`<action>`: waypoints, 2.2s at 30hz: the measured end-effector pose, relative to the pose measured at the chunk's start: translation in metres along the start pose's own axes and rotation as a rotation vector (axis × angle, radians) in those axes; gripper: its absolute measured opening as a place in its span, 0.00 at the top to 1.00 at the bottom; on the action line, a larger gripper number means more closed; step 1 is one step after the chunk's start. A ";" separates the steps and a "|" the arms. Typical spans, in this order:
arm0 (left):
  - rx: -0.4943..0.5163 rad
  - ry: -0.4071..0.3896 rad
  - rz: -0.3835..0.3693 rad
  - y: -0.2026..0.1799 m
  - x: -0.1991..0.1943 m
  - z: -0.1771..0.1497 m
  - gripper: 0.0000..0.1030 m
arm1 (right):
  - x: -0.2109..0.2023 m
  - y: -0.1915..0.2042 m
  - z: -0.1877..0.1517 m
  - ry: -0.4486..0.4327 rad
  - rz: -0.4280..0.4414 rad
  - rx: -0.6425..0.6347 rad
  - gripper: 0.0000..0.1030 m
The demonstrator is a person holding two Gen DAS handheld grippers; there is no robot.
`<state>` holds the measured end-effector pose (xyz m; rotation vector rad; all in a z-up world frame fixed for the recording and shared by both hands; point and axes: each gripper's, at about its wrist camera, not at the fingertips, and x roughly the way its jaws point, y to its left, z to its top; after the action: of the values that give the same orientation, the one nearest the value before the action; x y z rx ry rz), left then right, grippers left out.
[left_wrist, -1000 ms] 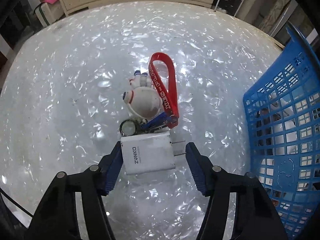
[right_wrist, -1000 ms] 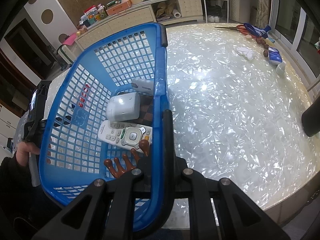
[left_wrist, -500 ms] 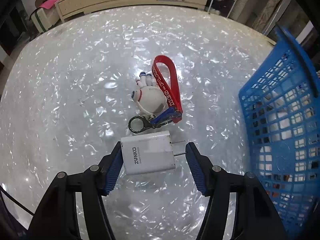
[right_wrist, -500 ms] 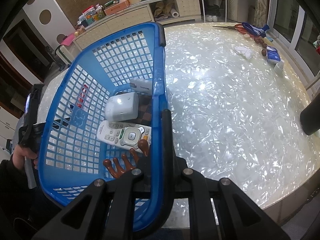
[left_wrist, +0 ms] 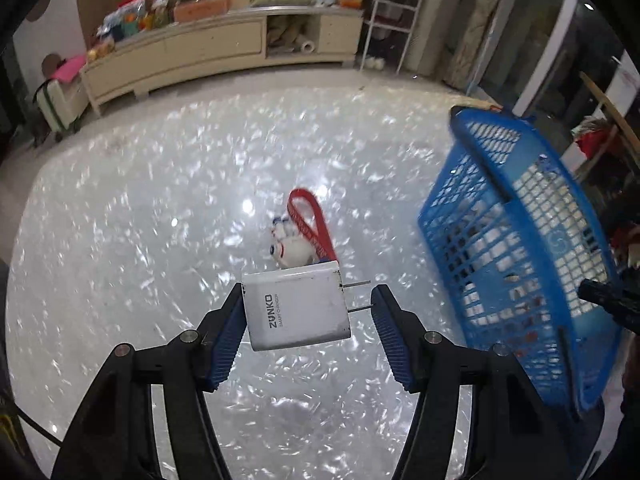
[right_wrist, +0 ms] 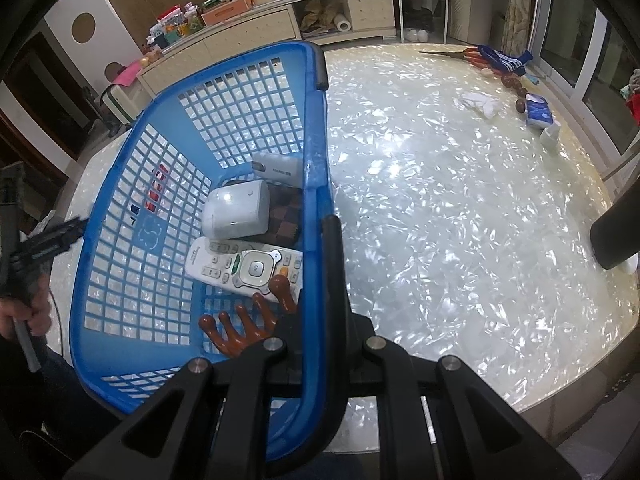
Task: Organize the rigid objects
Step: 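Carry the charger into the basket with the left tool and release it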
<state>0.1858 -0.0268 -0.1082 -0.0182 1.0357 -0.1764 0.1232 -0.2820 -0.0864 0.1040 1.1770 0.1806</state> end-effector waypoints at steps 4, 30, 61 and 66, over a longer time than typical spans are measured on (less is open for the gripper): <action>0.068 -0.052 -0.031 -0.009 -0.028 0.000 0.36 | 0.000 0.000 0.000 0.004 -0.007 0.002 0.91; 0.760 -0.194 -0.320 -0.148 -0.089 0.026 0.36 | -0.001 0.001 -0.001 0.006 -0.008 0.017 0.91; 1.024 0.190 -0.286 -0.235 0.064 0.023 0.36 | -0.003 -0.006 -0.005 -0.033 0.058 0.047 0.90; 1.044 0.221 -0.298 -0.243 0.067 0.021 0.36 | -0.004 -0.007 -0.006 -0.037 0.064 0.051 0.90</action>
<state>0.2041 -0.2782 -0.1310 0.8105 1.0526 -0.9895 0.1167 -0.2893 -0.0864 0.1888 1.1420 0.2040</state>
